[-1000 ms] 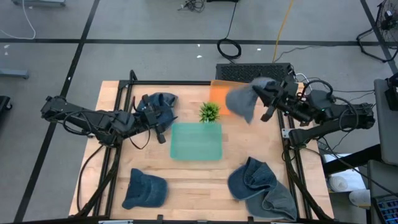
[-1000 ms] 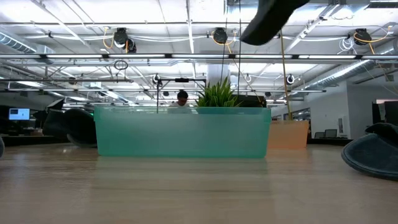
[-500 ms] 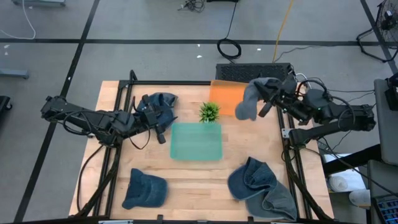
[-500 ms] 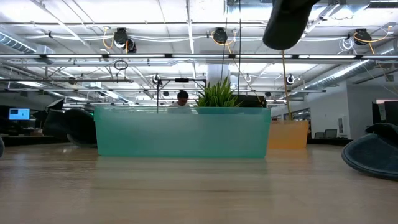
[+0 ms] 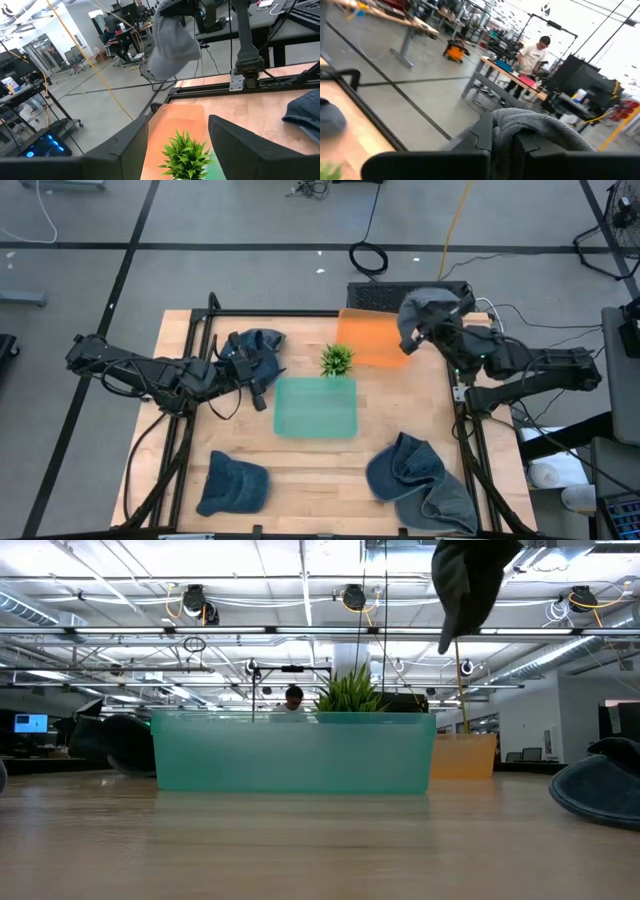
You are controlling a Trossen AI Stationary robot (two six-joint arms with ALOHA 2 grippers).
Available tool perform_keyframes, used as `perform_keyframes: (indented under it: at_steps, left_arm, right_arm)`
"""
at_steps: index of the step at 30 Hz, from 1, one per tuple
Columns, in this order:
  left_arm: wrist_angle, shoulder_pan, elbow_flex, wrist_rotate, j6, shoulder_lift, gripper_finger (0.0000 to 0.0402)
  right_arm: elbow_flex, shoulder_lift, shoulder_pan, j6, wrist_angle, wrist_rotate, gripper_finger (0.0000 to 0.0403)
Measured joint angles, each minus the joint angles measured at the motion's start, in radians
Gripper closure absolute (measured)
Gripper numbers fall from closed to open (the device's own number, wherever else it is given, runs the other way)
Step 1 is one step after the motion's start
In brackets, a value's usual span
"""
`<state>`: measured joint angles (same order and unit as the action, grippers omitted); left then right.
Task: Pick & Place hat
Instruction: Put the middle gray cap into the orange bin
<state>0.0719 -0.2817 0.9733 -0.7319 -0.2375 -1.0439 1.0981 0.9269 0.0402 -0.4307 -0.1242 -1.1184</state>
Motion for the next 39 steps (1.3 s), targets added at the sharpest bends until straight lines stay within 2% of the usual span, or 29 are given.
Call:
perform_keyframes:
  at_steps: [15,20,26,33,39]
  left_arm:
    - [-0.024,0.0,0.0,-0.001,0.0,0.0,0.0177]
    - [-0.024,0.0,0.0,-0.001,0.003,0.0,0.0162]
    - [-0.024,0.0,0.0,-0.001,0.003,0.0,0.0147]
    - [-0.021,0.0,0.0,-0.001,0.004,0.0,0.0146]
    - [-0.02,0.0,0.0,-0.002,-0.004,0.0,0.0145]
  right_arm:
    - [0.0,0.067,-0.142,-0.026,-0.087,0.005,0.0393]
    - [0.0,0.092,-0.209,0.027,-0.152,0.112,0.0393]
    - [0.0,0.109,-0.287,0.12,-0.211,0.303,0.0393]
    - [0.0,0.159,-0.354,0.09,-0.285,0.351,0.0393]
    - [0.0,0.185,-0.382,0.003,-0.292,0.453,0.0393]
